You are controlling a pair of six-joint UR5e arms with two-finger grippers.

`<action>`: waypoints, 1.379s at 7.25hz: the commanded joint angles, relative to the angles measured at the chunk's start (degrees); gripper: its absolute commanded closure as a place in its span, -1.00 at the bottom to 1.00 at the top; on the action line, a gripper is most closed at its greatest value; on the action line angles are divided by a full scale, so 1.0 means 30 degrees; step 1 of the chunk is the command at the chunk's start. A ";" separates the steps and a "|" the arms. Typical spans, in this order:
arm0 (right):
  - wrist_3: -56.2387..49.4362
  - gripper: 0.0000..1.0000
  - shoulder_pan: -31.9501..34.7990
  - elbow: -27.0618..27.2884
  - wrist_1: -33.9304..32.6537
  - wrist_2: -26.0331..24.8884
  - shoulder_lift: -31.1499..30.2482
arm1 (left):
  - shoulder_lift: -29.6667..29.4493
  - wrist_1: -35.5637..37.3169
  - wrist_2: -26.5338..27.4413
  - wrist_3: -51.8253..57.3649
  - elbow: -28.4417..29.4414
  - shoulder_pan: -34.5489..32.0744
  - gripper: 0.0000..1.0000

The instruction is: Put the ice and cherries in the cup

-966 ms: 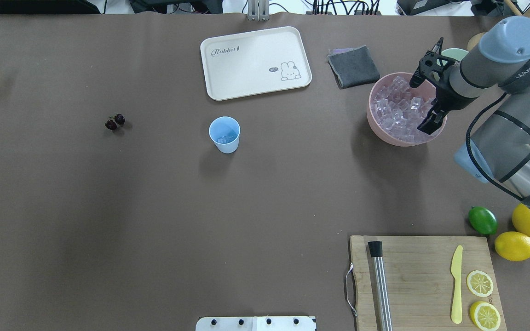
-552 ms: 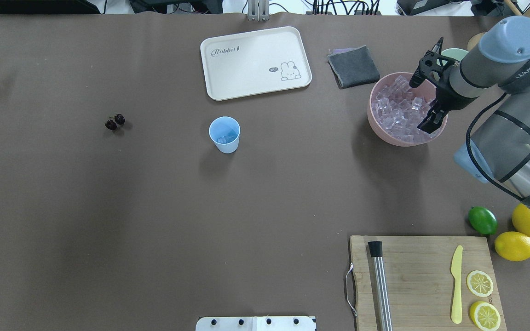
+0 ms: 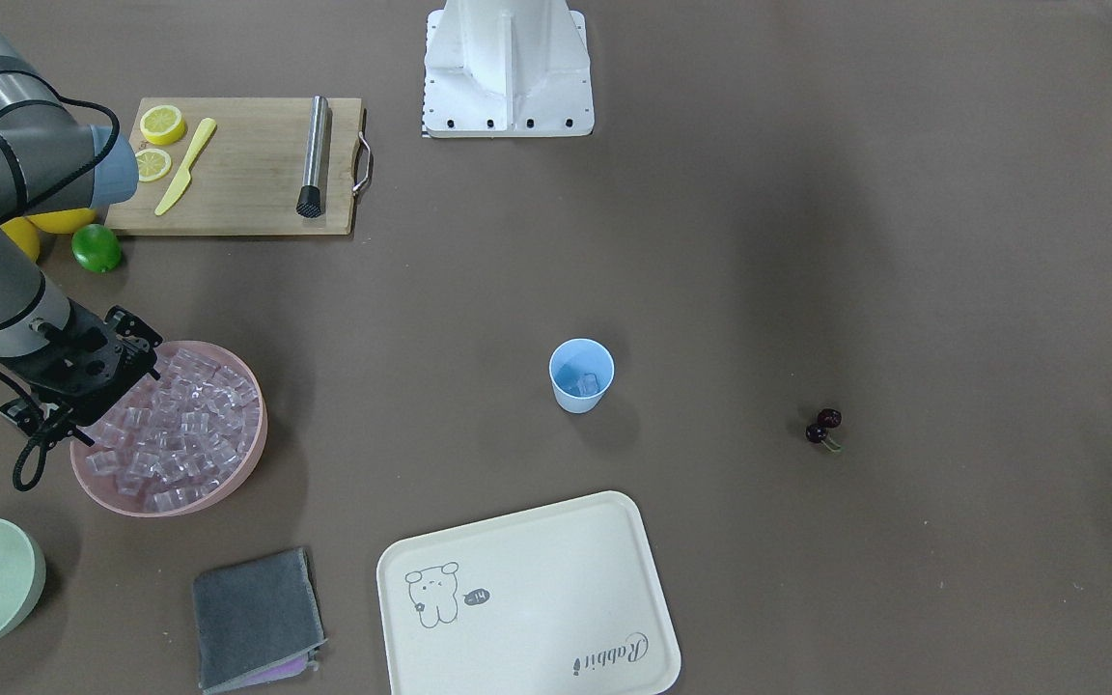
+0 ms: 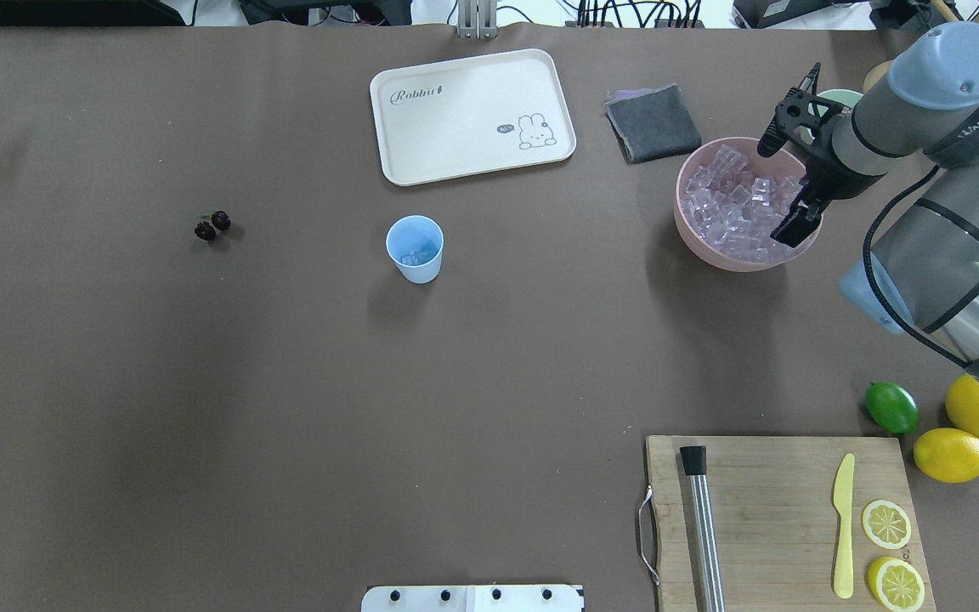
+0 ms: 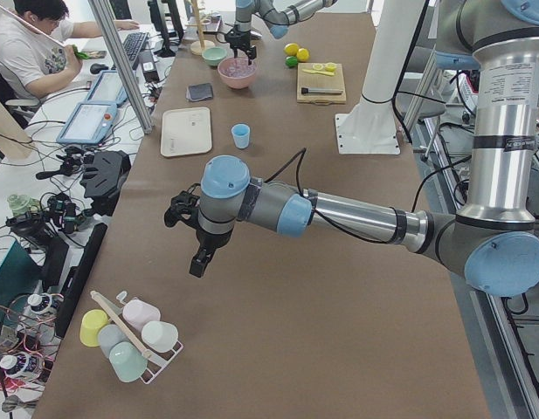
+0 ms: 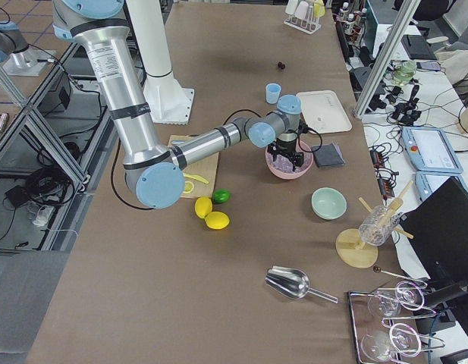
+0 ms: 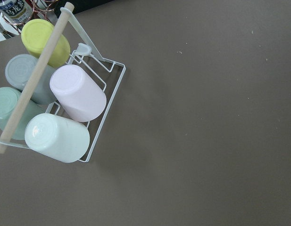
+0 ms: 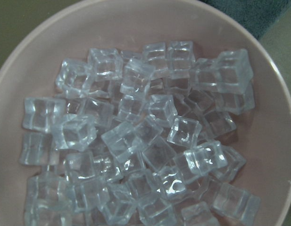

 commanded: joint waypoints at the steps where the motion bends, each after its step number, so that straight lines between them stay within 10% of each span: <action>1: -0.0147 -0.98 0.0156 0.0032 -0.0160 0.0046 0.0055 | 0.0000 0.0000 0.0000 -0.0003 -0.0014 -0.0004 -0.95; 10: -0.0967 -0.98 -0.0107 -0.0056 -0.0131 -0.0188 0.0260 | 0.0029 -0.0030 0.0000 0.0056 -0.0073 -0.0063 -0.95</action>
